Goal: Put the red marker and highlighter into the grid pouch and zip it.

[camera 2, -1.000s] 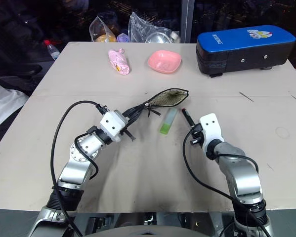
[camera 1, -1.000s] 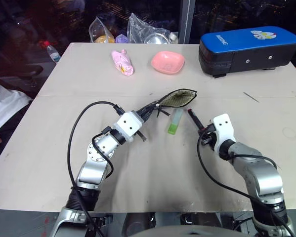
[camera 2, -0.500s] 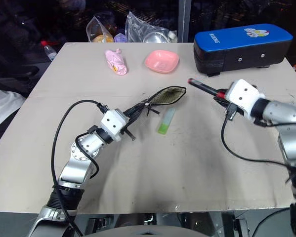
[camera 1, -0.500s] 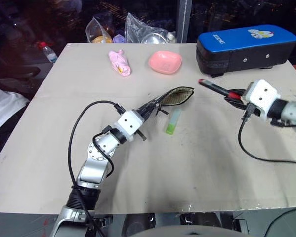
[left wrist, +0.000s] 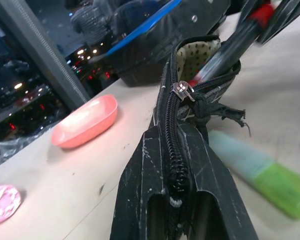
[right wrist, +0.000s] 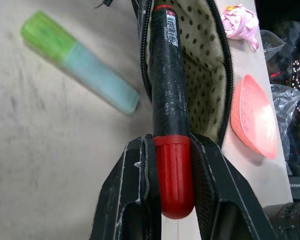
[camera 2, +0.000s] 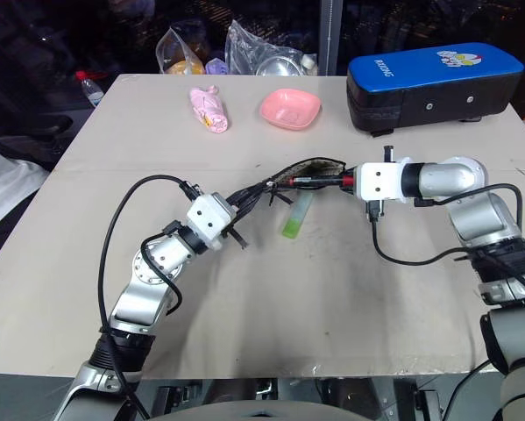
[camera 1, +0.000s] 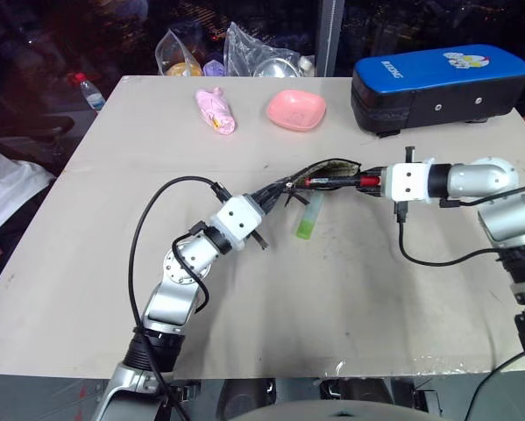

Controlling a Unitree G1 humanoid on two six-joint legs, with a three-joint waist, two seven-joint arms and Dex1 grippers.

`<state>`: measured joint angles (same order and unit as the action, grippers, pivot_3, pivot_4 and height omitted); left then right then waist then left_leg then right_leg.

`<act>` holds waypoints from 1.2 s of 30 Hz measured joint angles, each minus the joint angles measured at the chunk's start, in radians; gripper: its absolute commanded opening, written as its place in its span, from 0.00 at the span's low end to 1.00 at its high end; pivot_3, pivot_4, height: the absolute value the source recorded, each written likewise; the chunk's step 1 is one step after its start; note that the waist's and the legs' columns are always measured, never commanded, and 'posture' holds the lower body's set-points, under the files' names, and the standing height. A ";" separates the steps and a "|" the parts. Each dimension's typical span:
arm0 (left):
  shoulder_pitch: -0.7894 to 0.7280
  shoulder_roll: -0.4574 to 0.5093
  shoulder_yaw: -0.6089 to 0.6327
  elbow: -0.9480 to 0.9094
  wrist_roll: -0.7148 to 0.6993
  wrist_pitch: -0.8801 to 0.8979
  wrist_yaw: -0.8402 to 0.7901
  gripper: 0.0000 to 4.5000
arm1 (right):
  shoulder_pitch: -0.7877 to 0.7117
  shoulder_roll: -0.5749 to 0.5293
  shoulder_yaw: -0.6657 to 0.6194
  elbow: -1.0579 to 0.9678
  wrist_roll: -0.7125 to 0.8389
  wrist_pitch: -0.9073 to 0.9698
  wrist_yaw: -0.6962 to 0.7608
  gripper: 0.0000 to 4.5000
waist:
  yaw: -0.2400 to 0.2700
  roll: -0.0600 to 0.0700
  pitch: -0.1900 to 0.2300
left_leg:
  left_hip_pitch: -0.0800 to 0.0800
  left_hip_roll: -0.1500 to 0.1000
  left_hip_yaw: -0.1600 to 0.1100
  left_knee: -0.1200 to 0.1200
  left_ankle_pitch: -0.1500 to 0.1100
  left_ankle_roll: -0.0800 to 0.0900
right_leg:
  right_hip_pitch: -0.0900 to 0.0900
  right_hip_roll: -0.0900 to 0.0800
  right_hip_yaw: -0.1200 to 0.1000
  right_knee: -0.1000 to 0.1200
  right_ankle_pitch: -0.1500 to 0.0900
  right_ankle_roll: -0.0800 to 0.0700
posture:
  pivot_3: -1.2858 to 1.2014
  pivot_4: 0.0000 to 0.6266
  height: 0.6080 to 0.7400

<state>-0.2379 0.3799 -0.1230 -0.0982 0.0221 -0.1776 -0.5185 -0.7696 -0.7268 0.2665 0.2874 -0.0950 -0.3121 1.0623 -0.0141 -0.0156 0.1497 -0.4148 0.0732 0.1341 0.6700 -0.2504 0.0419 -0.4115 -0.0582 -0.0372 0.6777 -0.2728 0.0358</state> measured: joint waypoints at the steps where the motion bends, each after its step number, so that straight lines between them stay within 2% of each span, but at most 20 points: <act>1: 0.000 -0.003 -0.005 -0.001 0.004 0.000 0.000 0.00 | -0.019 0.012 0.011 0.016 -0.014 -0.021 0.000 0.06 | -0.001 0.000 0.000 | 0.000 0.000 0.000 0.000 0.000 0.000 | 0.000 0.000 0.000 0.000 0.000 0.000 | 0.52 0.24 1.00; 7: 0.004 -0.017 -0.008 -0.003 0.013 -0.006 0.000 0.00 | -0.135 0.143 0.104 0.112 -0.116 -0.119 -0.026 0.06 | 0.001 0.001 0.000 | 0.000 0.001 0.000 0.000 0.000 -0.001 | -0.001 0.001 0.000 0.000 0.000 0.000 | 0.52 0.24 1.00; 13: 0.004 -0.030 -0.006 -0.003 0.013 -0.007 0.002 0.00 | -0.167 0.201 0.119 0.155 -0.167 -0.176 -0.064 0.06 | 0.008 0.001 0.000 | -0.001 0.000 0.001 0.000 0.000 0.000 | 0.000 -0.002 -0.001 0.000 0.000 0.000 | 0.52 0.24 1.00; 15: 0.005 -0.037 -0.006 -0.002 0.013 -0.007 0.002 0.00 | -0.168 0.207 0.119 0.171 -0.179 -0.193 -0.077 0.30 | 0.007 0.001 0.000 | -0.001 0.000 0.001 0.000 0.000 0.000 | 0.000 -0.002 -0.001 0.000 0.000 0.000 | 0.52 0.24 1.00; 18: 0.005 -0.045 -0.004 0.005 0.013 -0.007 0.009 0.00 | -0.178 0.206 0.116 0.183 -0.175 -0.197 -0.090 0.59 | 0.003 0.001 0.000 | -0.001 0.001 0.001 0.000 0.000 0.000 | 0.000 -0.002 -0.001 0.001 0.000 0.000 | 0.52 0.24 1.00; 21: 0.006 -0.061 0.004 0.017 0.005 -0.006 0.027 0.00 | -0.175 0.196 0.085 0.174 -0.120 -0.181 -0.082 0.93 | 0.003 0.001 0.000 | -0.001 0.001 0.000 0.000 0.000 0.000 | 0.000 -0.002 -0.001 0.001 0.000 0.000 | 0.52 0.24 1.00; 22: 0.006 -0.064 0.009 0.031 -0.001 -0.005 0.036 0.00 | -0.161 0.185 0.054 0.138 -0.072 -0.160 -0.071 0.98 | 0.004 0.001 0.000 | -0.001 0.001 0.000 0.000 0.000 0.000 | 0.000 -0.002 -0.002 0.001 0.000 0.000 | 0.52 0.24 1.00; 27: 0.018 -0.071 0.054 0.057 -0.026 -0.003 0.064 0.00 | -0.059 0.143 -0.053 -0.054 0.097 0.025 -0.042 0.98 | 0.004 0.001 0.000 | -0.001 0.001 -0.001 0.000 0.000 0.000 | 0.000 -0.003 -0.002 0.001 0.000 0.000 | 0.52 0.24 1.00; 30: 0.120 -0.072 0.072 -0.022 -0.038 0.003 0.074 0.00 | 0.057 0.148 -0.091 -0.194 0.168 0.214 -0.071 0.98 | -0.001 0.001 0.000 | 0.000 0.001 0.000 -0.001 0.000 0.000 | 0.000 -0.004 -0.002 0.001 0.000 0.000 | 0.52 0.24 1.00; 32: 0.129 -0.072 0.085 -0.031 -0.053 0.019 0.082 0.00 | 0.128 0.175 -0.097 -0.267 0.199 0.340 -0.106 0.98 | 0.002 0.001 0.000 | 0.000 0.001 -0.002 -0.001 0.000 -0.001 | 0.000 -0.004 -0.004 0.002 0.000 0.000 | 0.52 0.24 1.00; 36: 0.086 -0.068 0.132 -0.034 -0.075 0.043 0.101 0.00 | 0.300 0.308 -0.103 -0.449 0.256 0.610 -0.261 0.98 | 0.006 0.000 0.000 | 0.000 0.001 -0.004 0.000 0.001 -0.001 | 0.001 -0.003 -0.005 0.002 0.000 0.000 | 0.52 0.24 1.00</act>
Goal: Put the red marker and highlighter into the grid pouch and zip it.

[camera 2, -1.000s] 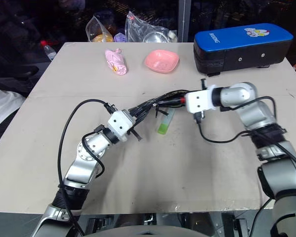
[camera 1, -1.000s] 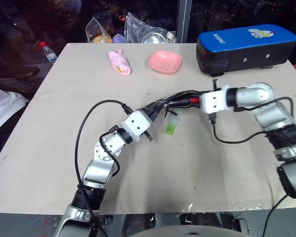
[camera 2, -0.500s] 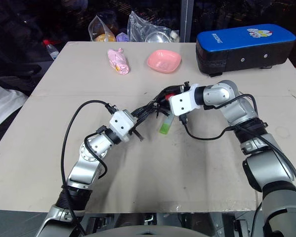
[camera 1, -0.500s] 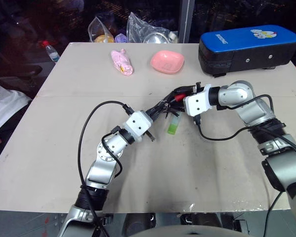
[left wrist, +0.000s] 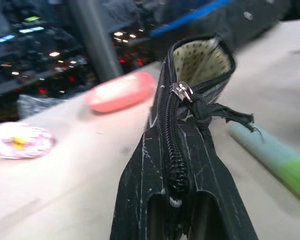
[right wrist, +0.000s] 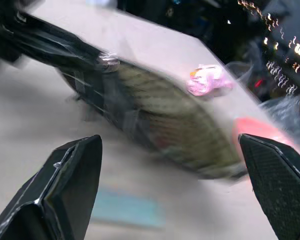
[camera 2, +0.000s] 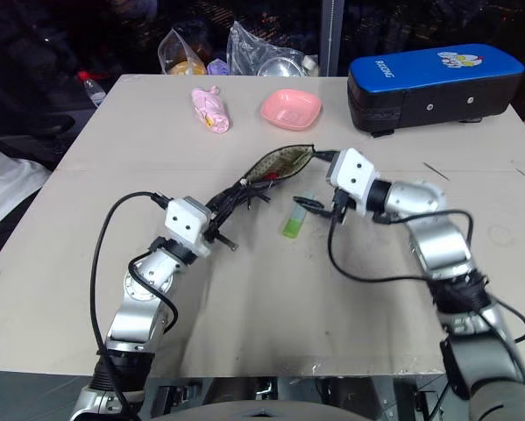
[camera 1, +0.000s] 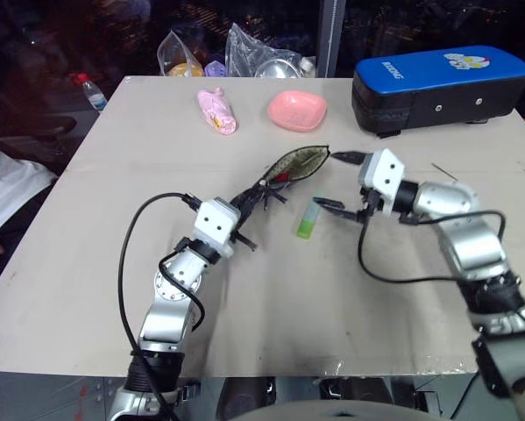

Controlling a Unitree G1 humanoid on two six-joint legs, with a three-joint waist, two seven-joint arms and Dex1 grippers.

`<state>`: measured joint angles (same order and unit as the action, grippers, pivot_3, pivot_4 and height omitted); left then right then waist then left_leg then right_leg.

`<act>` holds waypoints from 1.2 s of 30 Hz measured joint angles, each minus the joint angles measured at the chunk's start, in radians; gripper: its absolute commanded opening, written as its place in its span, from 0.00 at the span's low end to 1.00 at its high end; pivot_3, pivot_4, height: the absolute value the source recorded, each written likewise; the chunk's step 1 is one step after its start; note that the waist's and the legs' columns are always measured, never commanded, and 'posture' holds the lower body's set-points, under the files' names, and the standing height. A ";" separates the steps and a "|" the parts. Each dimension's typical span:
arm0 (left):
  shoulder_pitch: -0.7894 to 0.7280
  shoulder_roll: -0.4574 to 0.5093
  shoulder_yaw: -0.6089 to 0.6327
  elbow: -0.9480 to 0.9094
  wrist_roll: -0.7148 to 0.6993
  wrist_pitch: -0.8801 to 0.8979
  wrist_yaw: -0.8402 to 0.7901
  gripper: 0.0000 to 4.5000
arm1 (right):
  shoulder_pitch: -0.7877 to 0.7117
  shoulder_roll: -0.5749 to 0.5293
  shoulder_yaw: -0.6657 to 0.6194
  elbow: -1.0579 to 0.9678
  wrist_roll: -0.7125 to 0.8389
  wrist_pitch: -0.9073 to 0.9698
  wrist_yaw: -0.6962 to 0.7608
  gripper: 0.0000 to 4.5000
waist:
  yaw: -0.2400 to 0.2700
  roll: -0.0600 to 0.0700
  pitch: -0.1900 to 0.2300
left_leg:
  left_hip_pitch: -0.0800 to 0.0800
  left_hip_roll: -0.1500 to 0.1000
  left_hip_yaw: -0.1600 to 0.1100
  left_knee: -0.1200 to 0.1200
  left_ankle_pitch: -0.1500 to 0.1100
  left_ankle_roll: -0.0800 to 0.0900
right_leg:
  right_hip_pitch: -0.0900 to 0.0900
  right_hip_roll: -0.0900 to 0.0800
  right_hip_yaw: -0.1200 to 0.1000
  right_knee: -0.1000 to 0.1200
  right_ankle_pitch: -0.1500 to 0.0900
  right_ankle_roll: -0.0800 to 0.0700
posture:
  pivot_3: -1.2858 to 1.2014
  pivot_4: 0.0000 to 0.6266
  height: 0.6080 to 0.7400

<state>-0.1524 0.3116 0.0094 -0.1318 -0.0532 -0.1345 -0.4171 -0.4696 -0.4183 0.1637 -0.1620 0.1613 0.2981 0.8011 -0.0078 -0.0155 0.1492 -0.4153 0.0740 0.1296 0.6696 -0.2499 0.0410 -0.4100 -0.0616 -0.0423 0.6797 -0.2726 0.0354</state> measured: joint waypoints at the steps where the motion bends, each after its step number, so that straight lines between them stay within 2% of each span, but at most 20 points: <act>1: -0.009 0.005 0.013 0.000 -0.008 0.002 0.003 0.00 | 0.035 0.024 0.018 -0.017 0.001 0.056 -0.033 0.98 | 0.000 0.000 0.000 | 0.000 0.000 0.001 0.000 0.000 0.000 | 0.000 0.000 0.000 0.000 0.000 0.000 | 0.52 0.24 1.00; 5: -0.039 0.022 0.042 0.000 -0.018 0.021 0.008 0.00 | 0.066 0.145 0.025 -0.037 -0.011 0.283 -0.209 0.98 | -0.003 0.000 0.000 | -0.001 -0.001 0.001 0.001 0.000 0.000 | 0.000 0.000 0.001 0.000 0.000 0.000 | 0.52 0.24 1.00; 10: -0.058 0.033 0.054 0.001 -0.021 0.027 0.009 0.00 | 0.030 0.271 0.040 -0.004 -0.065 0.443 -0.393 0.98 | -0.005 0.000 0.000 | -0.001 -0.001 0.000 0.000 0.000 0.000 | -0.001 0.001 0.000 -0.001 0.000 0.000 | 0.52 0.24 1.00; 14: -0.060 0.034 0.056 0.001 -0.020 0.041 0.010 0.00 | -0.011 0.344 0.045 0.031 -0.084 0.541 -0.487 0.98 | -0.005 0.000 0.000 | -0.001 -0.001 0.001 0.000 0.000 0.000 | -0.001 0.001 0.000 -0.001 0.000 0.000 | 0.52 0.24 1.00; 20: -0.061 0.034 0.053 0.001 -0.015 0.045 0.012 0.00 | -0.082 0.448 -0.009 0.081 -0.078 0.701 -0.595 0.98 | -0.008 0.000 0.000 | -0.001 -0.001 0.000 0.000 0.000 0.000 | -0.001 0.001 0.000 -0.001 0.000 0.000 | 0.52 0.24 1.00; 26: -0.062 0.034 0.044 0.001 -0.008 0.046 0.010 0.00 | -0.124 0.433 0.016 0.095 -0.080 0.773 -0.610 0.98 | -0.007 -0.001 -0.001 | -0.001 -0.001 0.000 -0.001 0.000 0.000 | -0.001 0.001 0.000 -0.001 0.000 0.000 | 0.52 0.24 1.00; 30: -0.062 0.035 0.039 0.001 -0.008 0.046 0.010 0.00 | -0.126 0.415 0.037 0.082 -0.071 0.796 -0.587 0.72 | -0.008 -0.001 -0.001 | -0.001 -0.001 0.000 -0.001 0.000 0.000 | -0.001 0.001 0.000 -0.002 0.000 0.000 | 0.52 0.24 1.00; 32: -0.062 0.035 0.039 0.001 -0.008 0.046 0.010 0.00 | -0.123 0.410 0.050 0.072 -0.068 0.807 -0.580 0.52 | -0.008 -0.001 -0.001 | -0.001 -0.001 0.000 -0.001 0.000 0.000 | -0.001 0.001 0.000 -0.002 0.000 0.000 | 0.52 0.24 1.00; 34: -0.062 0.035 0.039 0.001 -0.008 0.046 0.010 0.00 | -0.115 0.401 0.054 0.058 -0.062 0.815 -0.572 0.27 | -0.008 -0.002 -0.001 | -0.001 -0.001 0.000 -0.001 0.000 0.000 | -0.001 0.001 0.000 -0.001 0.000 0.000 | 0.52 0.24 1.00; 35: -0.062 0.035 0.038 0.001 -0.008 0.046 0.010 0.00 | -0.114 0.397 0.054 0.057 -0.062 0.815 -0.572 0.21 | -0.008 -0.002 -0.001 | -0.001 -0.001 0.000 -0.001 0.000 0.000 | -0.001 0.001 0.000 -0.001 0.000 0.000 | 0.52 0.24 1.00; 36: -0.062 0.035 0.038 0.001 -0.008 0.046 0.010 0.00 | -0.114 0.392 0.053 0.057 -0.060 0.817 -0.570 0.09 | -0.008 -0.002 -0.001 | -0.001 -0.001 0.000 -0.001 0.000 0.000 | -0.001 0.001 0.000 -0.001 0.000 0.000 | 0.52 0.24 1.00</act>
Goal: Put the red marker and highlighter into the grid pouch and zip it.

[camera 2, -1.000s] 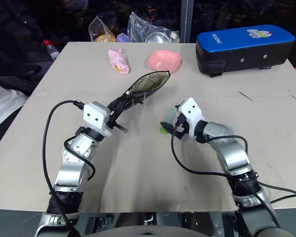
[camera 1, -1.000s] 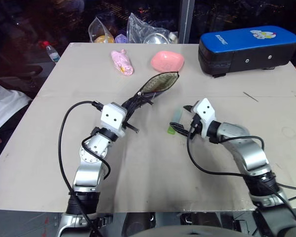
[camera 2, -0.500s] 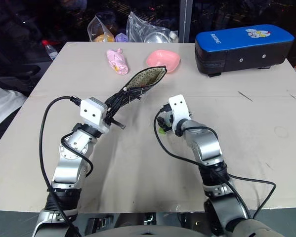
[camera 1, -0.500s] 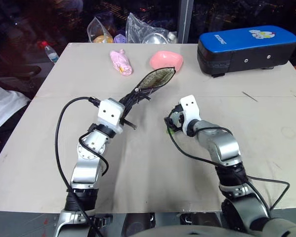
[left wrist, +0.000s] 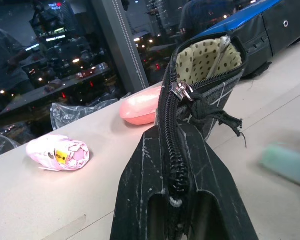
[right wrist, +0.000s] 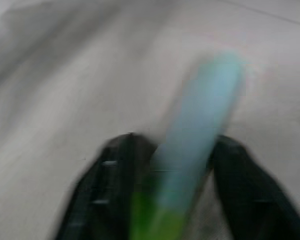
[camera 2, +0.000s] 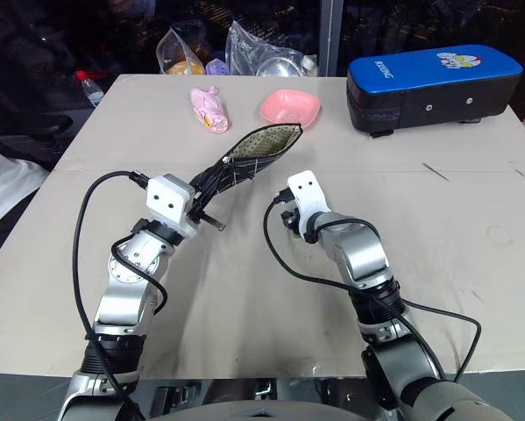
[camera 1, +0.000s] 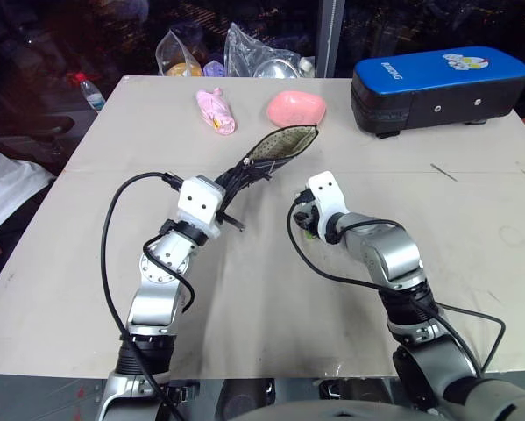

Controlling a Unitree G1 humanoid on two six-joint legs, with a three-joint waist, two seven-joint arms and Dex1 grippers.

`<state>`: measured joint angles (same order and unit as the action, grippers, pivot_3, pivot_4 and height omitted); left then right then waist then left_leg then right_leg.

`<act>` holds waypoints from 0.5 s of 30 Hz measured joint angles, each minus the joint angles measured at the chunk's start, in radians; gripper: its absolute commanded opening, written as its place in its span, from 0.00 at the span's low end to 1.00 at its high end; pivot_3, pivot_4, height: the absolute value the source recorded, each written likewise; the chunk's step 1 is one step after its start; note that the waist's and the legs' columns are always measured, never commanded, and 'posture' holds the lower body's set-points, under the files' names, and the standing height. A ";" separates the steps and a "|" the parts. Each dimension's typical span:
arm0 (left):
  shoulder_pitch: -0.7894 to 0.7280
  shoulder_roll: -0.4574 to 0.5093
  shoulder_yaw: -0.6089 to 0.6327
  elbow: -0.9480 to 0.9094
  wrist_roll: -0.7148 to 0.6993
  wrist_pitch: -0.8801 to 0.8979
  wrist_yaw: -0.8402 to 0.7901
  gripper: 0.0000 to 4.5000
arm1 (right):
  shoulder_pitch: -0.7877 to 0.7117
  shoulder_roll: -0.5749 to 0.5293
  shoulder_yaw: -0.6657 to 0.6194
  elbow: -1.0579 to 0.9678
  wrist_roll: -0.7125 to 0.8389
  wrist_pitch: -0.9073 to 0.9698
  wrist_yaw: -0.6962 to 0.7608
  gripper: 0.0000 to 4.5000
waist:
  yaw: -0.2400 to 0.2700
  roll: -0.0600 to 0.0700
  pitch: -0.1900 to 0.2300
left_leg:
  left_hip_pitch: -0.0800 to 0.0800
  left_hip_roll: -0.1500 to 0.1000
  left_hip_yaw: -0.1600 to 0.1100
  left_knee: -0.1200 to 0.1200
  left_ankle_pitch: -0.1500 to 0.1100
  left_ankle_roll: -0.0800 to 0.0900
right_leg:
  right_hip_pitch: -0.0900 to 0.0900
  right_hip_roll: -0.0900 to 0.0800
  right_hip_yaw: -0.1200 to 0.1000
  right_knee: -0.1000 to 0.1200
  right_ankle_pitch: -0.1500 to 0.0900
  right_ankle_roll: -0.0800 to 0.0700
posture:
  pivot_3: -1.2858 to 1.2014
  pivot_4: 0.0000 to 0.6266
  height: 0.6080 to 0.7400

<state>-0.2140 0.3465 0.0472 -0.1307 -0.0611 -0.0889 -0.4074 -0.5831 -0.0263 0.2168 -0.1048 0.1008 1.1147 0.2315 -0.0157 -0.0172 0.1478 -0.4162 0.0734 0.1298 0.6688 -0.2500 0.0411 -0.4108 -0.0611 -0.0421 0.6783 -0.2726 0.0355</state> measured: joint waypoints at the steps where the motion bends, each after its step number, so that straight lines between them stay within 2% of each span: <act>1: 0.000 0.000 0.000 0.000 0.000 0.000 0.000 0.00 | 0.000 -0.007 0.001 -0.003 0.003 0.000 0.004 0.06 | 0.000 0.000 0.000 | 0.000 0.000 0.000 0.000 0.000 0.000 | 0.000 0.000 0.000 0.000 0.000 0.000 | 0.52 0.24 1.00; 5: 0.000 -0.001 -0.010 0.000 0.000 0.000 0.000 0.00 | 0.000 -0.013 0.003 -0.005 0.004 0.000 0.011 0.06 | 0.001 0.000 0.000 | 0.000 0.000 0.000 0.000 0.000 0.000 | 0.000 0.000 0.000 -0.001 0.000 0.000 | 0.52 0.24 1.00; 9: -0.001 0.000 -0.010 0.004 0.000 -0.001 0.000 0.00 | 0.000 -0.071 0.011 -0.003 0.009 -0.053 0.047 0.06 | 0.002 0.000 0.000 | -0.001 0.000 0.000 0.000 0.000 0.000 | 0.000 0.000 0.000 -0.001 0.000 0.000 | 0.52 0.24 1.00; 11: -0.001 0.000 -0.010 0.005 0.000 -0.001 0.000 0.00 | -0.006 -0.164 0.024 0.000 -0.003 -0.140 0.097 0.06 | 0.003 0.000 0.001 | -0.001 -0.001 0.000 0.000 0.000 0.001 | -0.001 -0.001 0.000 -0.001 0.000 0.000 | 0.52 0.24 1.00; 13: -0.001 0.002 -0.009 0.005 0.000 -0.001 -0.001 0.00 | -0.043 -0.309 0.036 0.016 -0.025 -0.267 0.181 0.06 | 0.002 0.000 0.002 | -0.001 -0.002 0.000 0.000 -0.001 0.001 | -0.001 -0.002 0.000 -0.001 0.000 0.000 | 0.52 0.24 1.00; 15: -0.001 0.004 -0.010 0.005 0.001 -0.002 -0.002 0.00 | -0.076 -0.389 0.026 0.037 -0.047 -0.380 0.234 0.06 | 0.000 0.000 0.002 | -0.001 -0.001 0.000 0.000 -0.001 0.001 | -0.001 -0.001 0.000 -0.001 0.000 0.000 | 0.52 0.24 1.00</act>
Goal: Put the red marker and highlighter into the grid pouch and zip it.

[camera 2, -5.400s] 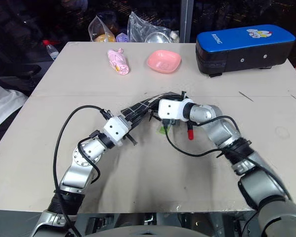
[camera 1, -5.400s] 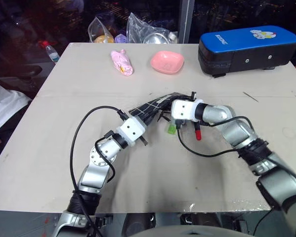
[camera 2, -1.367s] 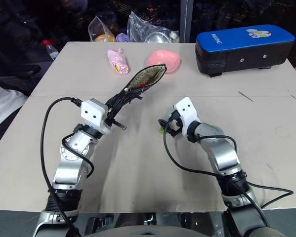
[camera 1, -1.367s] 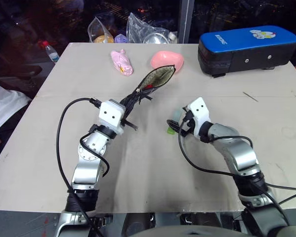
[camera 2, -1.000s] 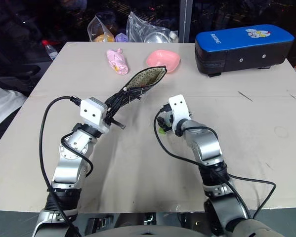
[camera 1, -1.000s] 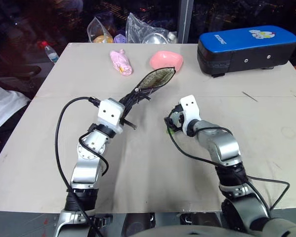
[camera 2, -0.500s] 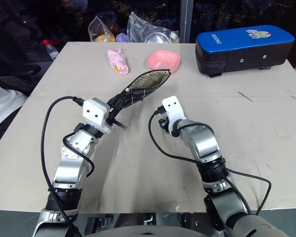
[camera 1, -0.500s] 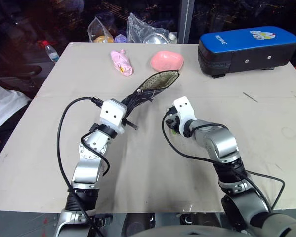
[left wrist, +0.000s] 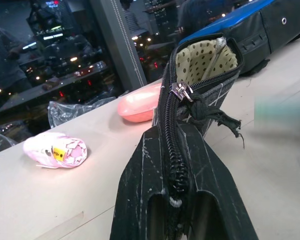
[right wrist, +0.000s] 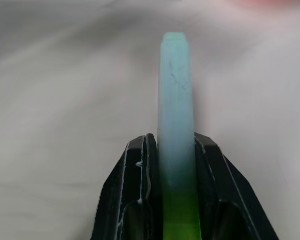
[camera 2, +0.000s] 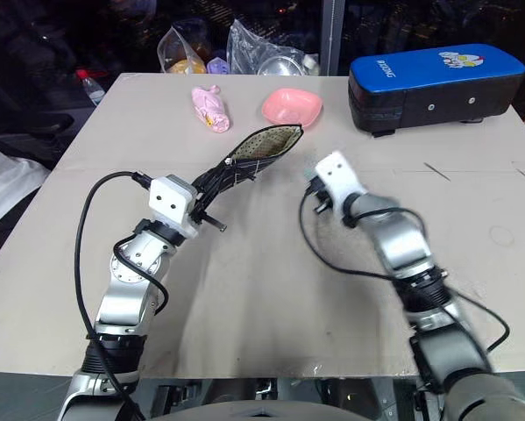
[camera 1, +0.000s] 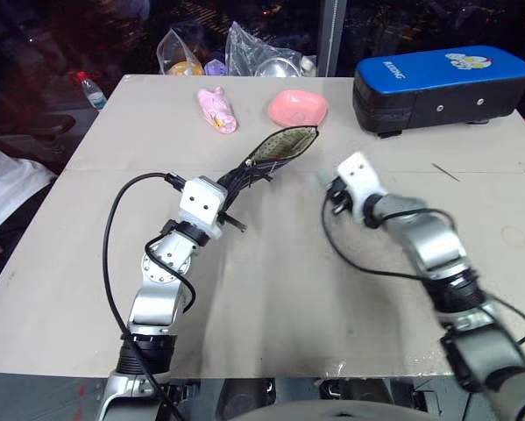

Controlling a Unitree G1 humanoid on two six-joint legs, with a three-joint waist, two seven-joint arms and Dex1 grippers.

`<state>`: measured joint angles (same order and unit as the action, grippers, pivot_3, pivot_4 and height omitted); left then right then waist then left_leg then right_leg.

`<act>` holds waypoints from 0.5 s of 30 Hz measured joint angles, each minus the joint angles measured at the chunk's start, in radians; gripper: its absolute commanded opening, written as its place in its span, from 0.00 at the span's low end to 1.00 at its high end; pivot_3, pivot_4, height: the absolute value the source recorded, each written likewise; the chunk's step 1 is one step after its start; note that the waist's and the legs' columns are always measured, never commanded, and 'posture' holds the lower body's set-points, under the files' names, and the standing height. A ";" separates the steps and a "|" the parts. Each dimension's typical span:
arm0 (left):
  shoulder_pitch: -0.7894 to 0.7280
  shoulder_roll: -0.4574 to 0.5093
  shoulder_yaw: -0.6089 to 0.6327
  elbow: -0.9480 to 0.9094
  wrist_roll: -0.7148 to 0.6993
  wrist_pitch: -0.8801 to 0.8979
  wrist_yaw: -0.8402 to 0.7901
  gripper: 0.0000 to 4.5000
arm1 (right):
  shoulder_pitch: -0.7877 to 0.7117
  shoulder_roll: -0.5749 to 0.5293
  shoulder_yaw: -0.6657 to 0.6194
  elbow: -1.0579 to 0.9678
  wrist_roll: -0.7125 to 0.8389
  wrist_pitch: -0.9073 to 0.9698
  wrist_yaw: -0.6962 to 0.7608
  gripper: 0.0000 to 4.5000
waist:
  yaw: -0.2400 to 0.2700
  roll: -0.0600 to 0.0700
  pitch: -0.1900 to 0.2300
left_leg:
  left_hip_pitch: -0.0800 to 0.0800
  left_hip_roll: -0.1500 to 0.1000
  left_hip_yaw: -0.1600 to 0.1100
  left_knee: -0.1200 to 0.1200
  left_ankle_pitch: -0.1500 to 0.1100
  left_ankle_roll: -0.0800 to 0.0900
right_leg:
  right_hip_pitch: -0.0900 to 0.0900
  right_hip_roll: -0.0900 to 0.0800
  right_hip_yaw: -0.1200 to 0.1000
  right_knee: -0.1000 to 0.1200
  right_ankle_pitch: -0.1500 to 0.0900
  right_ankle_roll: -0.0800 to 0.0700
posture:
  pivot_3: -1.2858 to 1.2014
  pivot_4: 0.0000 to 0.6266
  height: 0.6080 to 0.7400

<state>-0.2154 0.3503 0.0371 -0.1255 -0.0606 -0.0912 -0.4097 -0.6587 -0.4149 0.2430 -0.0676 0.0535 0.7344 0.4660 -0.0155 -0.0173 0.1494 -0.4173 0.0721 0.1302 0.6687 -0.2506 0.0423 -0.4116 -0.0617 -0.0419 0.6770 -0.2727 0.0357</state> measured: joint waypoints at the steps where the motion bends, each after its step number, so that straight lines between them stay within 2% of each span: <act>1: -0.004 0.000 -0.008 0.002 0.001 -0.002 -0.001 0.00 | -0.009 -0.045 0.004 0.016 -0.012 -0.094 0.045 0.06 | -0.001 0.000 0.000 | 0.000 0.000 0.000 0.000 0.000 0.000 | 0.000 0.001 0.000 0.000 0.000 0.000 | 0.52 0.24 1.00; 7: -0.026 0.007 -0.046 0.025 0.025 -0.025 -0.026 0.00 | -0.109 -0.308 0.084 0.180 -0.154 -0.629 0.290 0.06 | -0.003 0.001 0.002 | 0.000 0.001 0.002 -0.001 0.000 0.000 | -0.001 0.003 0.003 -0.002 0.000 0.000 | 0.52 0.24 1.00; 9: -0.028 0.009 -0.054 0.033 0.036 -0.030 -0.032 0.00 | -0.169 -0.353 0.103 0.223 -0.214 -0.776 0.325 0.06 | -0.004 0.001 0.002 | 0.001 0.001 0.002 -0.001 0.000 0.000 | -0.001 0.003 0.003 -0.001 0.000 0.000 | 0.52 0.24 1.00; 15: -0.038 0.012 -0.088 0.047 0.061 -0.054 -0.048 0.00 | -0.244 -0.350 0.121 0.286 -0.305 -0.965 0.367 0.06 | 0.002 0.001 0.002 | 0.001 0.002 0.004 0.000 0.000 -0.001 | -0.001 0.002 0.003 -0.001 0.000 0.000 | 0.52 0.24 1.00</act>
<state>-0.2533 0.3627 -0.0507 -0.0781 0.0007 -0.1453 -0.4582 -0.9023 -0.7651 0.3635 0.2185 -0.2517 -0.2301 0.8329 -0.0136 -0.0163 0.1515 -0.4163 0.0743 0.1337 0.6683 -0.2503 0.0417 -0.4126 -0.0597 -0.0391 0.6761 -0.2727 0.0357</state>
